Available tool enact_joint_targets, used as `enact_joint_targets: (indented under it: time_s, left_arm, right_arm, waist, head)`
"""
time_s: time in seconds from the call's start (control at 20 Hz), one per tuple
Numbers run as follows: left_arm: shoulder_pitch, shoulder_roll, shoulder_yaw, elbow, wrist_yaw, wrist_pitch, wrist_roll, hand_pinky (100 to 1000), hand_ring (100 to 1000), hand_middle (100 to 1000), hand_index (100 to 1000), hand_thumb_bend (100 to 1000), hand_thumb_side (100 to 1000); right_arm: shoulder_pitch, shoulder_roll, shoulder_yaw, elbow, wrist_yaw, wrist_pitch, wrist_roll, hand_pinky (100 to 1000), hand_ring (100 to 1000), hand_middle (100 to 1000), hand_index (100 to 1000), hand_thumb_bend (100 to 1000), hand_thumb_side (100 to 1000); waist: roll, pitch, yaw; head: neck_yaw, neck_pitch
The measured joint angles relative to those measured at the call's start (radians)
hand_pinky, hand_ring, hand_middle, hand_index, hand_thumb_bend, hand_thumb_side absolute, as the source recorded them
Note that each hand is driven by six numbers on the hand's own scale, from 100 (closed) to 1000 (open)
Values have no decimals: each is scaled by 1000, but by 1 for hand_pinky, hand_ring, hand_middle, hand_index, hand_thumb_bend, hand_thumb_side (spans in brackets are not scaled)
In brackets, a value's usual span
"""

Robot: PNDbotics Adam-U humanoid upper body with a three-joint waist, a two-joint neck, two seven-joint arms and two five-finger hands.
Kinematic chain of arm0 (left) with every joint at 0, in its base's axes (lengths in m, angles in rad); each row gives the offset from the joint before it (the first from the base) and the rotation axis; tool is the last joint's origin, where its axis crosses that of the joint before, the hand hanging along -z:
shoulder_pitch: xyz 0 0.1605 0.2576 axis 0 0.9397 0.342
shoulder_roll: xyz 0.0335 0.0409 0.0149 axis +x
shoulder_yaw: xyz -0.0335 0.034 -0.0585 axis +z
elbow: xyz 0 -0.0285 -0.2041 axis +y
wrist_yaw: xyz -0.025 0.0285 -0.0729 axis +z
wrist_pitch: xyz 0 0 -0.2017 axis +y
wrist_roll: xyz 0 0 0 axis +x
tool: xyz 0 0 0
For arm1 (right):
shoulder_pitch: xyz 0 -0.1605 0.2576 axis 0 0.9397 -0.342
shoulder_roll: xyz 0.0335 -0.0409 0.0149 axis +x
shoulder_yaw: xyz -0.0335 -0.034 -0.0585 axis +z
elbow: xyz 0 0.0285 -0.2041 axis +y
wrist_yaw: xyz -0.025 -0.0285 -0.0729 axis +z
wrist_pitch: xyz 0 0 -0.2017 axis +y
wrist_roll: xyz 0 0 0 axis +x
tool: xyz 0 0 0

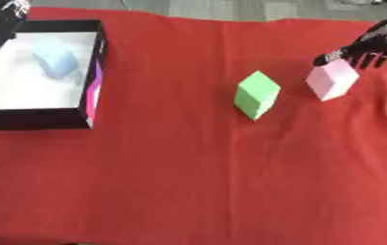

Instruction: Pick up the objects with one hand, pass them to the other hand, and then place them into the box on the other side of the table.

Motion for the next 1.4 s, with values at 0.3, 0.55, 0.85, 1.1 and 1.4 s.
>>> enact_joint_targets:
  time_s: [0.3,0.55,0.85,1.1,1.4]
  left_arm:
    - [1,0,0,0,0,1,-1,722,735,600,676,134,754]
    - [1,0,-1,0,0,2,-3,723,735,600,676,132,754]
    - [1,0,-5,0,0,2,-4,723,736,600,676,130,755]
    - [1,0,-6,0,0,2,-4,724,739,600,676,127,757]
    - [1,-1,-6,0,0,2,-4,724,742,601,676,123,762]
  right_arm:
    - [8,0,3,1,-1,-4,4,909,874,801,886,607,827]
    - [12,0,13,1,-8,-8,8,907,872,798,884,616,803]
    - [17,0,19,2,-11,-8,8,904,869,793,877,633,761]
    - [21,0,25,7,-14,-10,10,898,864,784,867,651,710]
    - [26,0,25,14,-13,-7,8,873,843,762,838,648,629]
  waist:
    - [0,0,0]
    - [0,0,0]
    - [0,0,0]
    - [0,0,1]
    - [0,0,1]
  head:
    - [-1,0]
    - [-1,0]
    - [-2,0]
    - [-4,0]
    - [-5,0]
